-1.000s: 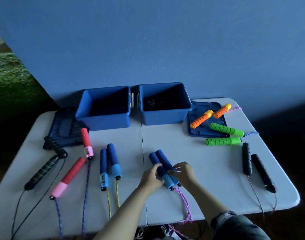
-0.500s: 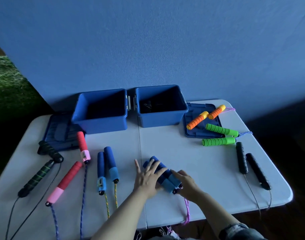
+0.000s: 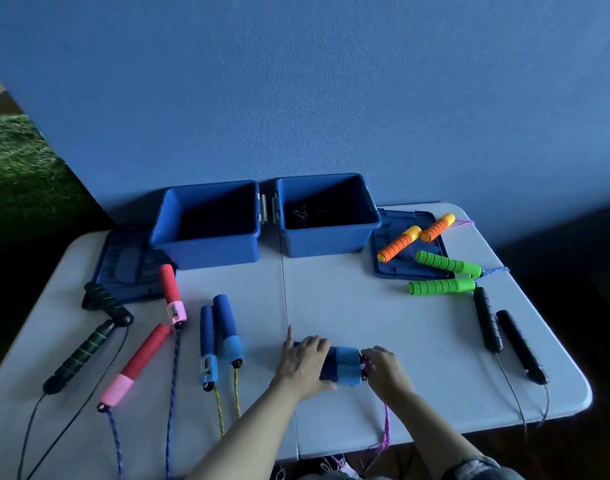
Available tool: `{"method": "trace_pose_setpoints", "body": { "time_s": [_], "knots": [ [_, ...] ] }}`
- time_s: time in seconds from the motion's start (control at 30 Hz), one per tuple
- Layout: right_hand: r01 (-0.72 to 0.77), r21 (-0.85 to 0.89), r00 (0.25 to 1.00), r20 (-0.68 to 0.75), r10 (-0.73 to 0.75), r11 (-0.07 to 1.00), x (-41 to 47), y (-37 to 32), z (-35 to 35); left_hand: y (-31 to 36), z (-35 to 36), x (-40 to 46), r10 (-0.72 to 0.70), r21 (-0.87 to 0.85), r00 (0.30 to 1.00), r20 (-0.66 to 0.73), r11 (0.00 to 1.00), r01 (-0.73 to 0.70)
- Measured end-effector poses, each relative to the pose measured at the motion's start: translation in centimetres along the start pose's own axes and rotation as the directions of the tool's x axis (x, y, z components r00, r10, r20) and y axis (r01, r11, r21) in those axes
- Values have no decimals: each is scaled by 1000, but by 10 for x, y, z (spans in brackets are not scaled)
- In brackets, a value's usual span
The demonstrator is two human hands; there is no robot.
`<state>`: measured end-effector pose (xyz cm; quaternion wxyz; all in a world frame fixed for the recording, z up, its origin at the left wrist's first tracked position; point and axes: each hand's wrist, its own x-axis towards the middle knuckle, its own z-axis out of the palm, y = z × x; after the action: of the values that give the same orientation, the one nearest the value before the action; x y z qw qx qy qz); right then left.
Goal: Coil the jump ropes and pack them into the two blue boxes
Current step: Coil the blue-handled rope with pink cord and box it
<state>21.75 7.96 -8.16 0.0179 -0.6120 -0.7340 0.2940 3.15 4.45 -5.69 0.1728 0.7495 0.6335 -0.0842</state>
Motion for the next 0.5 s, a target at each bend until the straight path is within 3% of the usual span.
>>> {"method": "trace_pose_setpoints", "body": {
  "time_s": [0.1,0.5],
  "knots": [
    [39,31,999,9,-39,999,-1,3,0,0,1,-1,102,-17,994,38,995,-101],
    [20,29,1000,17,-21,999,-7,6,-5,-10,17,-17,119,114,991,62,986,-125]
  ]
}}
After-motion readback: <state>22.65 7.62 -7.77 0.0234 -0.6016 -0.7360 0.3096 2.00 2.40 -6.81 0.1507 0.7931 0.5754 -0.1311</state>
